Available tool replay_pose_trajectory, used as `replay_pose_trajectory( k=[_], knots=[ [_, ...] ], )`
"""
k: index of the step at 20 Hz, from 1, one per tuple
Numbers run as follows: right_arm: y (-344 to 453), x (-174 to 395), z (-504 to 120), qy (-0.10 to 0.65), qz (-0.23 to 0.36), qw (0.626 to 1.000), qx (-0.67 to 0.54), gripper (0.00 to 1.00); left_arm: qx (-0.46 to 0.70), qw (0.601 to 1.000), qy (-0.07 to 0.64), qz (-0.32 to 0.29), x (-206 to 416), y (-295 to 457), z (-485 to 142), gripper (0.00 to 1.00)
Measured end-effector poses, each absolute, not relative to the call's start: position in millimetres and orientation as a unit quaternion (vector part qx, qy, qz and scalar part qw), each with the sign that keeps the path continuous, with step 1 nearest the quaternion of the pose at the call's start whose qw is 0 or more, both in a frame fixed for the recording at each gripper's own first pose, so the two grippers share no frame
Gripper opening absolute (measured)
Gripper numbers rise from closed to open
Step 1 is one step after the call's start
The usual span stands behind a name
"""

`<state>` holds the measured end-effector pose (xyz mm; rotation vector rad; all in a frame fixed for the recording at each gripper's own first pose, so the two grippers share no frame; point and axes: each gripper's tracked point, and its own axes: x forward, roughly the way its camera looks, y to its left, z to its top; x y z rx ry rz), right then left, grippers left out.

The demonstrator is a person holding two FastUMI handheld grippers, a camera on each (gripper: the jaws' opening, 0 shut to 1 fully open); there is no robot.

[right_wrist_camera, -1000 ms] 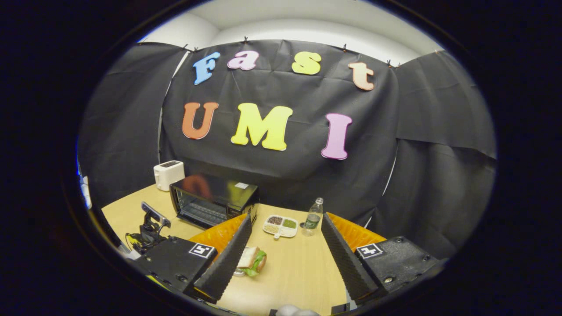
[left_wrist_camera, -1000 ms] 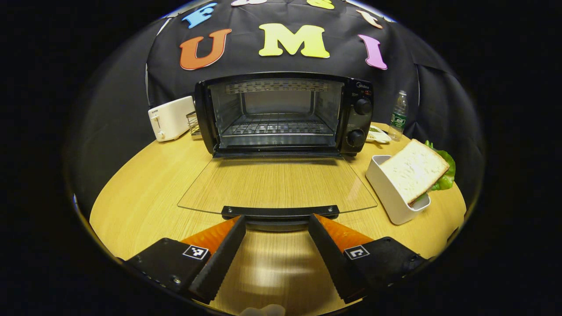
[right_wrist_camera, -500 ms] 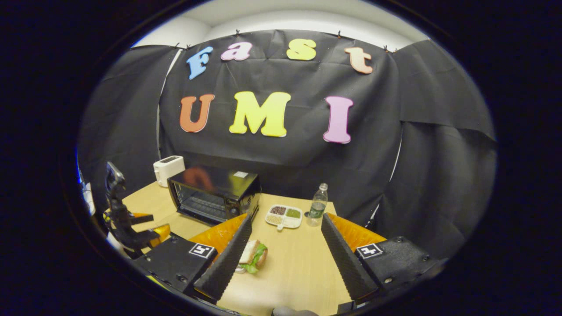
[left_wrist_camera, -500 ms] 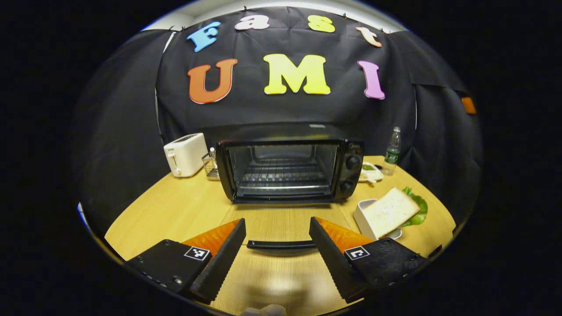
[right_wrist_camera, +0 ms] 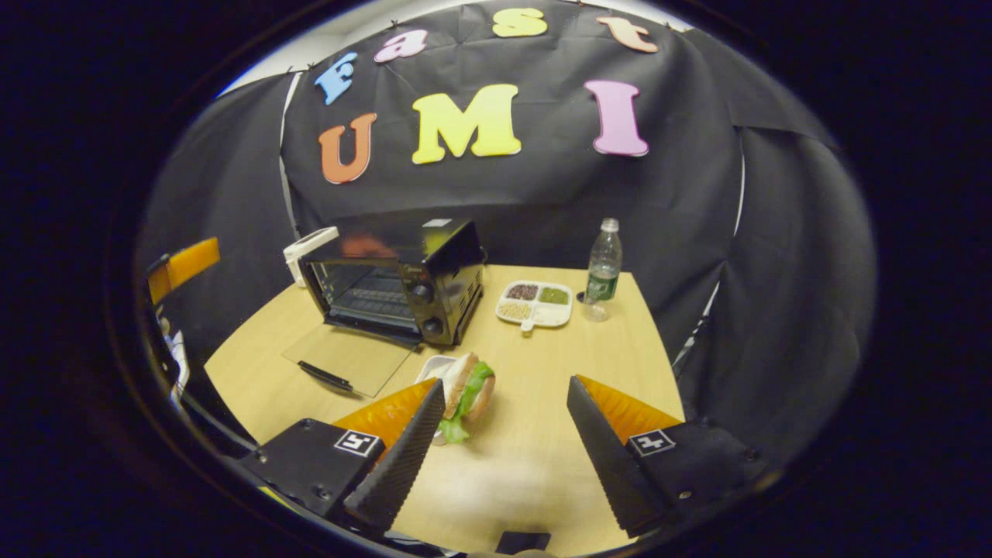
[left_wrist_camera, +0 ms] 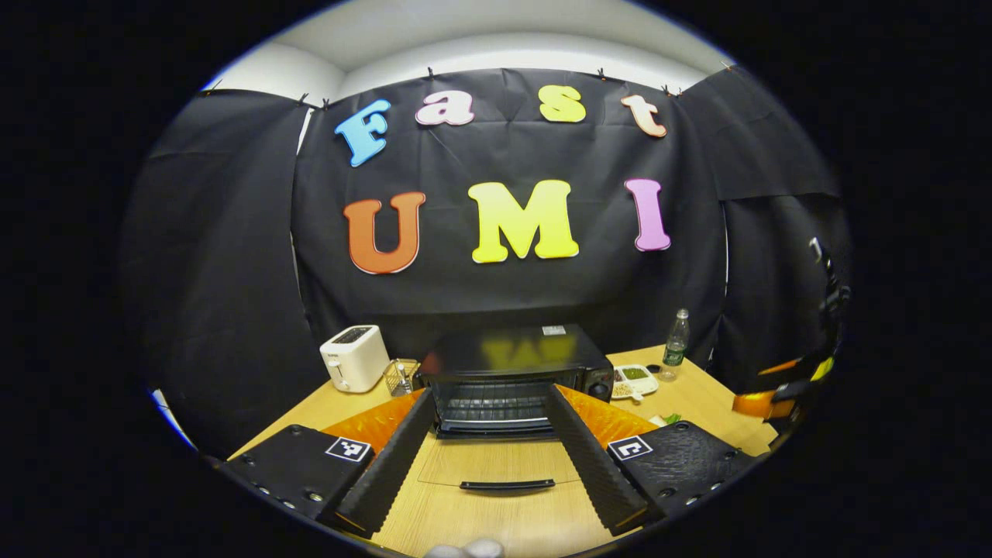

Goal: Open the electric oven with the left hand, put the food in, and close the electric oven.

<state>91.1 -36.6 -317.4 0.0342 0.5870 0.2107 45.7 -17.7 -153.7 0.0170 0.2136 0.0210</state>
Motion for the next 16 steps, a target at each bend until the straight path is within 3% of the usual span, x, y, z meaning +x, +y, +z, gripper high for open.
replay_pose_trajectory(
  k=[4, 5, 9, 10, 11, 16],
  knots=[
    [-18, 106, -356, 0.338, 0.143, 0.927, 0.072, 0.86, 0.001, 0.996, 0.081, 0.028, 42, -19, -118, 0.95],
    [-13, 112, -363, 0.348, 0.150, 0.921, 0.084, 0.96, -0.001, 0.996, 0.080, 0.031, 42, -20, -113, 0.95],
    [6, 131, -382, 0.378, 0.183, 0.899, 0.119, 0.96, 0.000, 0.996, 0.078, 0.052, 40, -20, -100, 0.95],
    [10, 134, -386, 0.386, 0.191, 0.894, 0.127, 0.84, 0.001, 0.995, 0.080, 0.057, 40, -20, -100, 0.95],
    [13, 138, -389, 0.392, 0.197, 0.889, 0.133, 0.84, 0.003, 0.995, 0.082, 0.061, 40, -19, -100, 0.89],
    [26, 152, -406, 0.428, 0.228, 0.858, 0.167, 0.78, 0.013, 0.992, 0.095, 0.083, 41, -22, -100, 0.89]
  ],
)
